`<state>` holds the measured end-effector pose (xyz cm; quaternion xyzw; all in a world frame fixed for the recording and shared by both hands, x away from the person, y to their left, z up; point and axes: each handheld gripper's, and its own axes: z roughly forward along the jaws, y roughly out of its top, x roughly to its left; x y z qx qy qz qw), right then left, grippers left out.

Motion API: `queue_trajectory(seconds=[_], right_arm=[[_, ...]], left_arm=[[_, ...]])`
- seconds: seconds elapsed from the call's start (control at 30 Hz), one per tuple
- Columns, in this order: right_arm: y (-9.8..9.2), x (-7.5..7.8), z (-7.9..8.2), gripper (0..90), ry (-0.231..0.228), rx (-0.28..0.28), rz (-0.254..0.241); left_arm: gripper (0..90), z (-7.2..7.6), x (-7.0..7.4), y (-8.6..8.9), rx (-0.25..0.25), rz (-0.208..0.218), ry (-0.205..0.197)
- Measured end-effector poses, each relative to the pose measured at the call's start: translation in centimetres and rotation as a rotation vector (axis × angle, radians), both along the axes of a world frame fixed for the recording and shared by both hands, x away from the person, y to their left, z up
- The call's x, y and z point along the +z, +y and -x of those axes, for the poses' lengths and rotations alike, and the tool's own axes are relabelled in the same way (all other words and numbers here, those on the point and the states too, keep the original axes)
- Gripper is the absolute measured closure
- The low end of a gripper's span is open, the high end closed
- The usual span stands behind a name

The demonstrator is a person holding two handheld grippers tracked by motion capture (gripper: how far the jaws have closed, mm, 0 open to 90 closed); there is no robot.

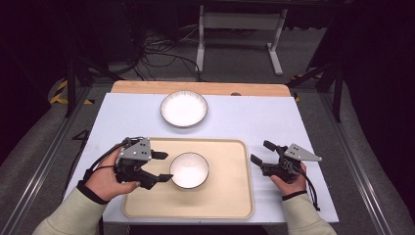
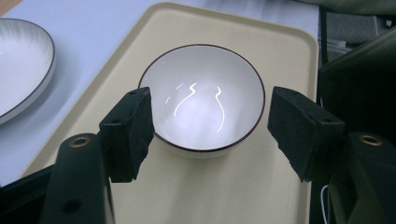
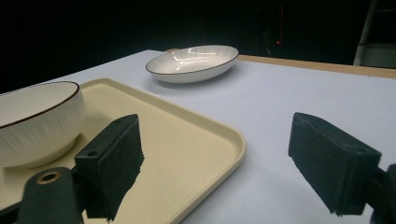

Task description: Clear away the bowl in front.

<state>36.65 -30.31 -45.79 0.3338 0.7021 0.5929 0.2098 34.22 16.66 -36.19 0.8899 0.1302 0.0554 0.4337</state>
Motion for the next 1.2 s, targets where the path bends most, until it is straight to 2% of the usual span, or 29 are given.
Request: queue_trajectory(seconds=[0.07, 0.13, 0.17, 0.2, 0.3, 0.53, 0.7, 0.93, 1.07, 1.2], right_arm=[[0.0, 0.0, 0.0, 18.2, 0.003, -0.002, -0.002], [0.0, 0.0, 0.0, 18.2, 0.003, -0.001, -0.002], [0.0, 0.0, 0.0, 18.2, 0.003, -0.001, -0.002], [0.0, 0.0, 0.0, 18.2, 0.003, 0.000, -0.002], [0.0, 0.0, 0.0, 18.2, 0.004, 0.001, -0.002], [0.0, 0.0, 0.0, 18.2, 0.005, 0.003, -0.001], [0.0, 0.0, 0.0, 18.2, 0.005, 0.003, 0.000], [0.0, 0.0, 0.0, 18.1, 0.003, 0.003, 0.001], [0.0, 0.0, 0.0, 18.1, 0.004, 0.004, 0.000], [0.0, 0.0, 0.0, 18.1, 0.003, 0.006, 0.001]], left_arm=[[31.5, 0.0, -0.2, 0.3, 0.008, 0.014, -0.002], [30.2, 0.1, -0.8, 1.3, 0.031, 0.047, -0.007], [29.9, 0.1, -0.8, 1.3, 0.031, 0.047, -0.007], [29.6, 0.3, -1.1, 1.9, 0.051, 0.064, -0.013], [29.5, 0.4, -1.5, 2.5, 0.078, 0.069, -0.035], [25.4, 0.5, -3.0, 5.0, 0.151, 0.135, -0.042], [22.8, 0.6, -4.3, 6.8, 0.198, 0.163, -0.054], [20.4, 0.7, -5.9, 9.0, 0.266, 0.244, -0.072], [19.9, 0.8, -6.5, 9.8, 0.306, 0.256, -0.071], [17.7, 1.1, -8.1, 10.8, 0.343, 0.290, -0.074]])
